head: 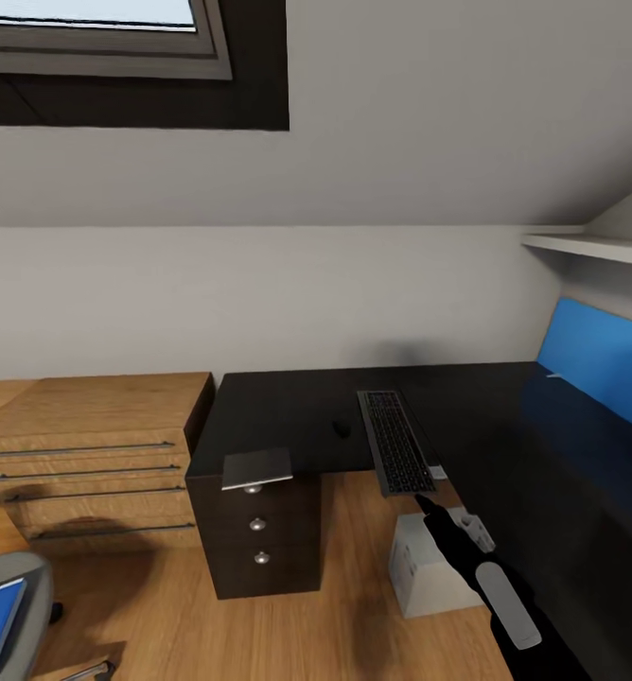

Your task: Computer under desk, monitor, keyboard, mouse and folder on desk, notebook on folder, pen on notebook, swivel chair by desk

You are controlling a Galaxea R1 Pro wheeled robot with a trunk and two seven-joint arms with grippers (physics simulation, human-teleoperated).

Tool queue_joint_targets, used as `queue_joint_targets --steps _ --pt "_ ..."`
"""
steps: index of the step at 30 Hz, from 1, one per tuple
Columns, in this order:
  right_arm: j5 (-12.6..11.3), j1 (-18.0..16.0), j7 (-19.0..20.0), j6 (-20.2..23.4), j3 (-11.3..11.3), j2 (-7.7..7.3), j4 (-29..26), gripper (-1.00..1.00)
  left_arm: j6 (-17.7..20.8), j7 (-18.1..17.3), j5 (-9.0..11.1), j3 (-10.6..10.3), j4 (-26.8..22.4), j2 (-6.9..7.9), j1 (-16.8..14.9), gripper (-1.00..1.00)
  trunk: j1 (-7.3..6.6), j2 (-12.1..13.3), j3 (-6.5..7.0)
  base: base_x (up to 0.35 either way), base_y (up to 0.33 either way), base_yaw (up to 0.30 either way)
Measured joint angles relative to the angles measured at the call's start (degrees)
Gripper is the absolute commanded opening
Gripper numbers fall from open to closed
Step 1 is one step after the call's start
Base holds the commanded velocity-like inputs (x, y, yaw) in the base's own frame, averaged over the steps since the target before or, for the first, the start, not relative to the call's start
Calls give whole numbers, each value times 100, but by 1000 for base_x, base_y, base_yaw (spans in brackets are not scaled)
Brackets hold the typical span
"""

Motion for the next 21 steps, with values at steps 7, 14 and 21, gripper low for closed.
queue_joint_targets --steps 7,14,21 --pt "-17 0 14 -353 10 4 4 100 58 -7 3 6 -260 15 1 100 154 -281 -126 0 0 0" --pt "-22 0 26 -440 0 1 3 100 1073 -20 23 6 -1028 5 1 100 308 -562 -251 0 0 0" --pt "-27 0 28 -449 -11 -2 3 100 3489 -26 215 33 -2752 6 -2 100 461 -843 -377 0 0 0"
